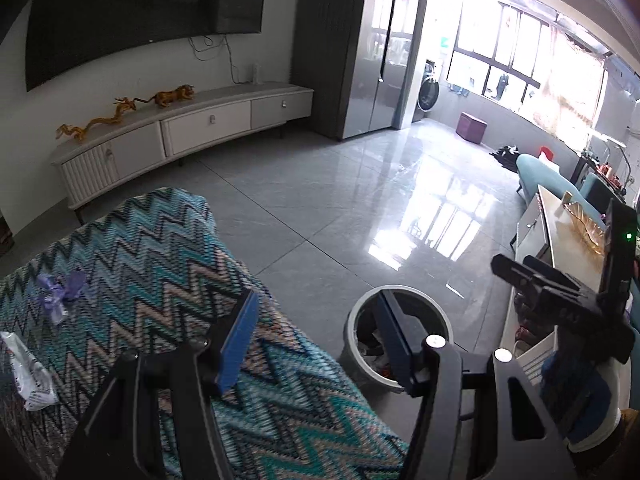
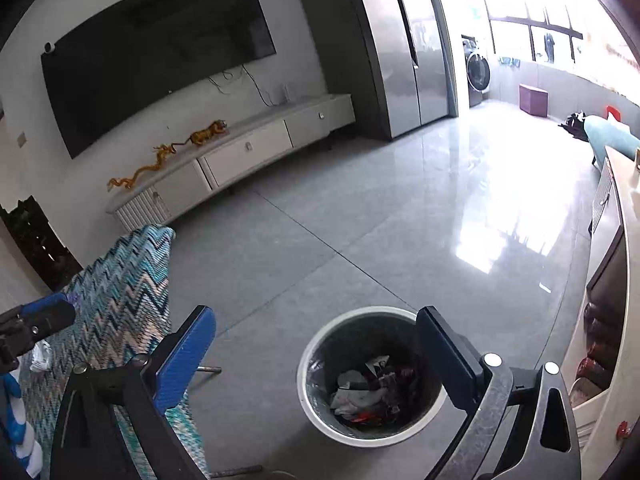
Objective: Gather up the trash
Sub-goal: 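Move both tools back over the blanket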
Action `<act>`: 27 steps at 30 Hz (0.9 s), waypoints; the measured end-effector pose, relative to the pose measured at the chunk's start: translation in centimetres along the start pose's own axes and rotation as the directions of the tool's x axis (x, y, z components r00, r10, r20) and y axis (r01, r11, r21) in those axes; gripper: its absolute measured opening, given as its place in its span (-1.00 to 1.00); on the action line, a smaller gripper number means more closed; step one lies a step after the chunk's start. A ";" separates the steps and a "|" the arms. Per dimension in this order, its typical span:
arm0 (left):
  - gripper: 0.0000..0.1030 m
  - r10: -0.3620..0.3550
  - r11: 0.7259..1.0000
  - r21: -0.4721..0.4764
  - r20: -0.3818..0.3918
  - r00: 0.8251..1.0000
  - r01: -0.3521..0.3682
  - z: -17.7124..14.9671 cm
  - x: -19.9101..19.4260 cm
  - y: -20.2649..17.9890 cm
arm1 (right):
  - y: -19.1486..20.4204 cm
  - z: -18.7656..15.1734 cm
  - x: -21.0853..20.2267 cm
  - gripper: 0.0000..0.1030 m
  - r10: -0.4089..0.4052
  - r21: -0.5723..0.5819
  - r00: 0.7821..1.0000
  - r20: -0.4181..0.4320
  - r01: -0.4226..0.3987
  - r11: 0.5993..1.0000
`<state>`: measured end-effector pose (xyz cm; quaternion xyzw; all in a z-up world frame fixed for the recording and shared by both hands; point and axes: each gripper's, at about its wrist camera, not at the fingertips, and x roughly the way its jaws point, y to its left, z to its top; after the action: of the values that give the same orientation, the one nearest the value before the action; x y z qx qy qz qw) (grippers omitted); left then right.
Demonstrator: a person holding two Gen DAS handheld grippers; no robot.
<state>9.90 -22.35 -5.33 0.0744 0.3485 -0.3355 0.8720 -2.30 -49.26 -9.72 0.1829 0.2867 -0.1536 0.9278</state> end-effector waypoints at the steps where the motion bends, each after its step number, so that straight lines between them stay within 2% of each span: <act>1: 0.13 0.018 1.000 -0.012 0.010 1.000 -0.018 -0.2 -0.8 0.9 | 1.0 0.4 -0.9 1.00 0.017 -0.010 1.000 0.023 -0.016 1.000; 5: 0.13 0.089 0.994 -0.066 0.051 0.995 -0.086 -0.9 -4.3 4.7 | 4.4 1.5 -3.5 1.00 0.080 -0.043 0.994 0.079 -0.077 0.996; 8: 0.17 0.164 0.982 -0.107 0.089 0.983 -0.154 -1.5 -7.2 7.7 | 6.8 1.9 -5.0 1.00 0.111 -0.066 0.987 0.113 -0.104 0.992; 11: 0.42 0.246 0.962 -0.154 0.123 0.962 -0.226 -2.7 -10.0 10.5 | 9.2 2.0 -6.1 1.00 0.146 -0.088 0.981 0.131 -0.135 0.987; 14: 0.46 0.331 0.933 -0.199 0.148 0.932 -0.299 -4.0 -12.3 13.3 | 11.1 1.5 -6.5 1.00 0.173 -0.111 0.976 0.131 -0.159 0.981; 18: 0.51 0.393 0.898 -0.278 0.158 0.906 -0.341 -5.9 -15.0 16.8 | 14.1 0.8 -6.4 1.00 0.215 -0.153 0.969 0.119 -0.196 0.969; 21: 0.51 0.439 0.876 -0.300 0.166 0.883 -0.378 -7.3 -16.6 18.4 | 16.4 0.2 -6.2 1.00 0.241 -0.192 0.965 0.102 -0.219 0.957; 27: 0.51 0.482 0.844 -0.349 0.163 0.861 -0.407 -9.5 -18.5 21.3 | 21.3 -0.6 -6.0 1.00 0.283 -0.271 0.957 0.071 -0.254 0.928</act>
<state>8.28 7.24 -2.48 -0.0226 0.2587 -0.0720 0.9630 0.97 -29.06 -1.28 0.0890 0.2257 0.0039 0.9701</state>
